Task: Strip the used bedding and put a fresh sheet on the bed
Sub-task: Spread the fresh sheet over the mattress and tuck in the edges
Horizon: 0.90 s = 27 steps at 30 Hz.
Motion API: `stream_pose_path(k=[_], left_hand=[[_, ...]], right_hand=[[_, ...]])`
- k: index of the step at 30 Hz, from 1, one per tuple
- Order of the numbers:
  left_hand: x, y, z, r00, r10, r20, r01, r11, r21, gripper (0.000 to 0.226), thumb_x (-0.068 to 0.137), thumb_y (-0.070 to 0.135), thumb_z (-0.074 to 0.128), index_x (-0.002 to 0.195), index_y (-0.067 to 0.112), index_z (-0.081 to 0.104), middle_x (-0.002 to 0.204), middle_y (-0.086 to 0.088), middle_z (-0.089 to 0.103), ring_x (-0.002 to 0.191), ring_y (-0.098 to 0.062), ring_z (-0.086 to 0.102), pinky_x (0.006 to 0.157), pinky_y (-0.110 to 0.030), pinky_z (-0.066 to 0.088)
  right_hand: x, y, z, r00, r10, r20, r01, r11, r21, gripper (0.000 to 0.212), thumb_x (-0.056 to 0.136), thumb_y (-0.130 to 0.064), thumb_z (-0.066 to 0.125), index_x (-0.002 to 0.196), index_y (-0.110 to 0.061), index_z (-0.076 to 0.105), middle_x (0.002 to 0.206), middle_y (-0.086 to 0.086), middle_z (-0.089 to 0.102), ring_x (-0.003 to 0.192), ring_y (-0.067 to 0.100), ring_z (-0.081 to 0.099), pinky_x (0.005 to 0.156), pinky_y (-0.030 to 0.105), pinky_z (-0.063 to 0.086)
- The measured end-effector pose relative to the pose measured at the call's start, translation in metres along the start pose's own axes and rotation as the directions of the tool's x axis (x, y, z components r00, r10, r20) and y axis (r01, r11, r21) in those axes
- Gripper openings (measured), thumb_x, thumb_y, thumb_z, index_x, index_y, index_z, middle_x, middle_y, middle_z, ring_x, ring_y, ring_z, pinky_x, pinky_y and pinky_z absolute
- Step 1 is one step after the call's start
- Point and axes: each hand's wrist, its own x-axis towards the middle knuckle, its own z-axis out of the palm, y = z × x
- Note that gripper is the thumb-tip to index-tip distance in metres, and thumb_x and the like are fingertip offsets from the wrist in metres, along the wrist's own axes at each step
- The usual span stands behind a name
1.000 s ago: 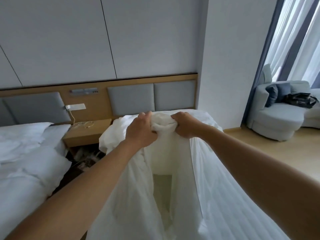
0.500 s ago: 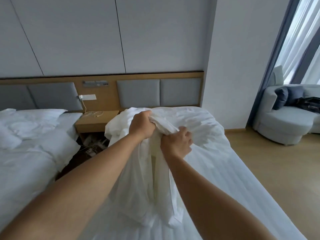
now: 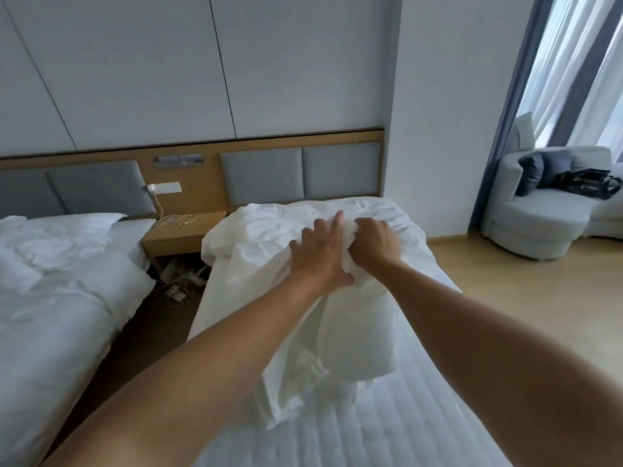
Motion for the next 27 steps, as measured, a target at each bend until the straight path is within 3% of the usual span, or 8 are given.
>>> stream_pose_path(k=[3, 6, 10, 13, 15, 18, 21, 27], left_hand=[[0.005, 0.014, 0.009, 0.997, 0.008, -0.078, -0.022, 0.983, -0.184, 0.06, 0.078, 0.035, 0.071, 0.126, 0.018, 0.039, 0.105, -0.005, 0.057, 0.102, -0.034, 0.062, 0.071, -0.04, 0.046], [0.02, 0.006, -0.004, 0.983, 0.134, -0.128, -0.156, 0.971, -0.183, 0.018, 0.078, 0.026, 0.058, 0.089, 0.022, 0.044, 0.077, 0.002, 0.051, 0.081, -0.034, 0.062, 0.059, -0.033, 0.034], [0.03, -0.004, -0.022, 0.969, 0.216, -0.124, -0.238, 0.947, -0.216, 0.012, 0.076, 0.029, 0.057, 0.087, 0.025, 0.054, 0.087, -0.001, 0.06, 0.085, -0.033, 0.06, 0.068, -0.033, 0.04], [0.032, -0.023, -0.02, 0.968, 0.229, -0.101, -0.247, 0.937, -0.248, 0.011, 0.077, 0.033, 0.055, 0.081, 0.028, 0.047, 0.087, 0.001, 0.059, 0.087, -0.032, 0.058, 0.068, -0.034, 0.039], [0.032, -0.036, -0.016, 0.968, 0.228, -0.103, -0.248, 0.929, -0.276, 0.017, 0.072, 0.041, 0.05, 0.074, 0.026, 0.042, 0.084, 0.001, 0.059, 0.084, -0.032, 0.056, 0.066, -0.033, 0.037], [0.036, -0.045, -0.018, 0.978, 0.178, -0.108, -0.204, 0.926, -0.318, 0.02, 0.067, 0.042, 0.043, 0.07, 0.023, 0.042, 0.081, -0.001, 0.059, 0.083, -0.035, 0.057, 0.066, -0.033, 0.038], [0.039, -0.039, -0.026, 0.983, 0.143, -0.118, -0.176, 0.919, -0.352, 0.022, 0.066, 0.04, 0.043, 0.072, 0.02, 0.05, 0.085, -0.009, 0.065, 0.084, -0.037, 0.06, 0.066, -0.035, 0.043], [0.039, 0.0, -0.041, 0.979, 0.2, -0.041, -0.203, 0.927, -0.315, 0.023, 0.069, 0.044, 0.047, 0.063, 0.021, 0.045, 0.066, 0.005, 0.046, 0.072, -0.03, 0.047, 0.066, -0.035, 0.037]], right_hand=[[-0.011, -0.001, -0.008, 0.999, -0.044, 0.024, 0.047, 0.993, -0.107, 0.016, 0.081, -0.013, 0.058, 0.095, -0.018, 0.065, 0.089, 0.009, 0.07, 0.084, 0.033, 0.066, 0.062, 0.032, 0.039], [-0.037, 0.0, -0.002, 0.979, 0.063, -0.196, -0.068, 0.997, -0.02, 0.027, 0.076, -0.015, 0.06, 0.102, -0.02, 0.053, 0.092, 0.004, 0.069, 0.089, 0.03, 0.064, 0.068, 0.035, 0.041], [-0.097, -0.004, 0.053, 0.915, 0.335, -0.225, -0.338, 0.941, 0.028, 0.091, 0.076, -0.039, 0.074, 0.15, -0.021, 0.024, 0.144, 0.003, 0.048, 0.133, 0.027, 0.045, 0.111, 0.048, 0.033], [-0.119, 0.024, 0.078, 0.786, 0.618, -0.023, -0.613, 0.783, 0.11, 0.064, 0.084, -0.038, 0.067, 0.137, -0.02, 0.037, 0.133, 0.004, 0.058, 0.124, 0.03, 0.053, 0.115, 0.052, 0.03], [-0.114, 0.037, 0.073, 0.817, 0.57, -0.088, -0.552, 0.817, 0.166, 0.017, 0.088, -0.023, 0.059, 0.099, -0.022, 0.046, 0.104, 0.006, 0.067, 0.089, 0.028, 0.062, 0.089, 0.044, 0.05], [-0.089, 0.042, 0.036, 0.852, 0.464, -0.243, -0.419, 0.882, 0.215, 0.014, 0.081, -0.011, 0.053, 0.081, -0.021, 0.043, 0.084, 0.002, 0.063, 0.069, 0.026, 0.056, 0.06, 0.033, 0.042], [-0.071, 0.043, 0.003, 0.86, 0.406, -0.31, -0.367, 0.913, 0.177, 0.018, 0.077, -0.01, 0.057, 0.093, -0.017, 0.051, 0.094, 0.006, 0.06, 0.082, 0.032, 0.059, 0.065, 0.037, 0.046], [-0.105, 0.03, 0.012, 0.955, 0.285, -0.084, -0.27, 0.951, 0.154, 0.088, 0.066, -0.048, 0.076, 0.138, -0.027, 0.028, 0.13, 0.006, 0.05, 0.114, 0.031, 0.05, 0.094, 0.051, 0.047]])
